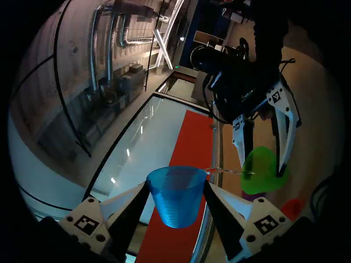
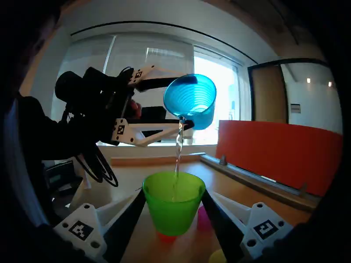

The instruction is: Pour water

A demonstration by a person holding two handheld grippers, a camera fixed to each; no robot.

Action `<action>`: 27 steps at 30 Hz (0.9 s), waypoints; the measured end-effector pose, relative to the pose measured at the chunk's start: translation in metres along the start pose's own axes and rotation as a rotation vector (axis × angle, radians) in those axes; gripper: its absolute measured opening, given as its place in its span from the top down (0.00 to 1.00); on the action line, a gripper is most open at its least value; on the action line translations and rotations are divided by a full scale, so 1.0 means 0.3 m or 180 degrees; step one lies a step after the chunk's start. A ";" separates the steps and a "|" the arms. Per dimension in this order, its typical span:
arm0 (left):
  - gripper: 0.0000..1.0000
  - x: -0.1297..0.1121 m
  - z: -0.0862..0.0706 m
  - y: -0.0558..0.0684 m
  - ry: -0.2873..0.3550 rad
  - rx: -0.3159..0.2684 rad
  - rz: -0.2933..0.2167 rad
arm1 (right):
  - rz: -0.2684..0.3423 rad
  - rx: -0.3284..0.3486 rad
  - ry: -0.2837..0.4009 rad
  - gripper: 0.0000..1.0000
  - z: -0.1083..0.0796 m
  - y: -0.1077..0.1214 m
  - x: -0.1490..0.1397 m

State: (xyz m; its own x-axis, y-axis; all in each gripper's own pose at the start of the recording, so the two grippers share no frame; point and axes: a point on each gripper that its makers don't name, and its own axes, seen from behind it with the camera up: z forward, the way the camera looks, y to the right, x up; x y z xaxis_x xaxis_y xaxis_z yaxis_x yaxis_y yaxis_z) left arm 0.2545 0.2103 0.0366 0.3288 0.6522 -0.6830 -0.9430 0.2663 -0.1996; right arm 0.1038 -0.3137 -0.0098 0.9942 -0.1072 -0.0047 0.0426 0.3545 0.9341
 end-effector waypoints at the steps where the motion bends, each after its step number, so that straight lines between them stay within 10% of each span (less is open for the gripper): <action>1: 0.14 0.000 0.000 -0.001 -0.0001 0.0001 0.0009 | -0.0001 0.0001 0.0000 0.09 -0.001 0.000 0.000; 27: 0.14 0.017 -0.010 -0.026 -0.0011 0.0017 0.0270 | -0.0007 0.0008 0.0008 0.09 0.005 -0.005 0.006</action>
State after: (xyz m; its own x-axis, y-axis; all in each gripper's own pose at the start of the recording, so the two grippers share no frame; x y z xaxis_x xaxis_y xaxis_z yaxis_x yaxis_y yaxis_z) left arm 0.2635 0.2093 0.0326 0.2478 0.6750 -0.6949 -0.9672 0.2137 -0.1373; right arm 0.1054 -0.3158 -0.0108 0.9944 -0.1056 -0.0075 0.0444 0.3519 0.9350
